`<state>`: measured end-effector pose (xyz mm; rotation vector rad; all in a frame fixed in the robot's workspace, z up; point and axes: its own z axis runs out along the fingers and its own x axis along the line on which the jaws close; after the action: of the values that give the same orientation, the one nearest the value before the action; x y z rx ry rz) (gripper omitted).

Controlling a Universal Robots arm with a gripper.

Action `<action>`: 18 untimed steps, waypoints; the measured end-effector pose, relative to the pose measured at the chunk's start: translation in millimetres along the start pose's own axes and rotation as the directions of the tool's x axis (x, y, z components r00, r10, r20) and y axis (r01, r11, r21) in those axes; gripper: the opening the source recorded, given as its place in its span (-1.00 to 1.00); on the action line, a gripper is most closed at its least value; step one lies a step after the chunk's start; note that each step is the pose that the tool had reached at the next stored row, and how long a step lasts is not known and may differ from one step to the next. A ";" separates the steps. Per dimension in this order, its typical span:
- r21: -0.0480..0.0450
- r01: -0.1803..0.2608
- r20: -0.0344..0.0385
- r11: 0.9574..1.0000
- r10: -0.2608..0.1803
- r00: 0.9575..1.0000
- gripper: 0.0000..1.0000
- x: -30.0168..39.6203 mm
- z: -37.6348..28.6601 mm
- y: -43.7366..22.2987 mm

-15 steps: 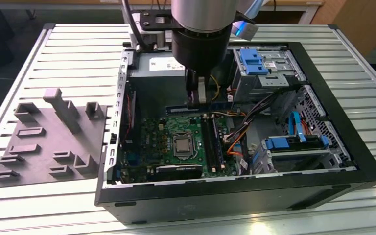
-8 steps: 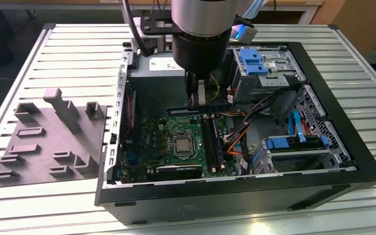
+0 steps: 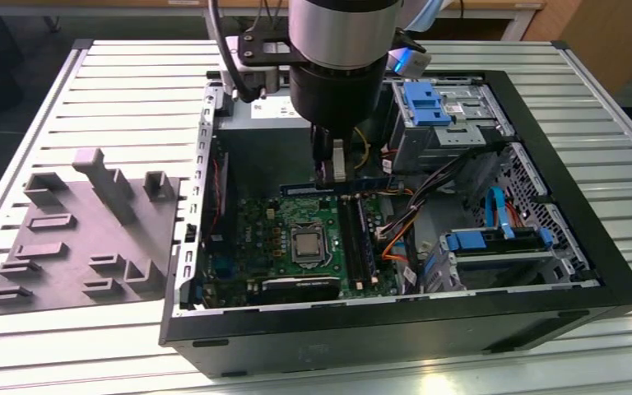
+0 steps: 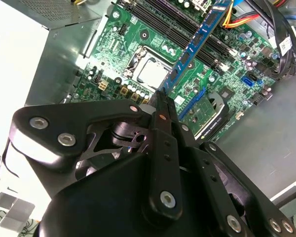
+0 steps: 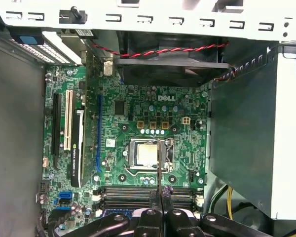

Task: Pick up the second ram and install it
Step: 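Pick up the second ram and move it above second insertion slot, then insert the second ram into the second slot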

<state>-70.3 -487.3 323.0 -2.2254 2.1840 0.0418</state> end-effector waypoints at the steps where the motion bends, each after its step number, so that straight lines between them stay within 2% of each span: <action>1: 0.000 0.000 0.000 1.000 0.000 1.000 -0.77 0.0 0.2 0.0; 18: 0.000 -0.001 0.000 1.000 0.001 1.000 -0.77 0.0 0.4 0.0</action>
<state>-70.3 -487.3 322.5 -2.2236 2.1853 0.0420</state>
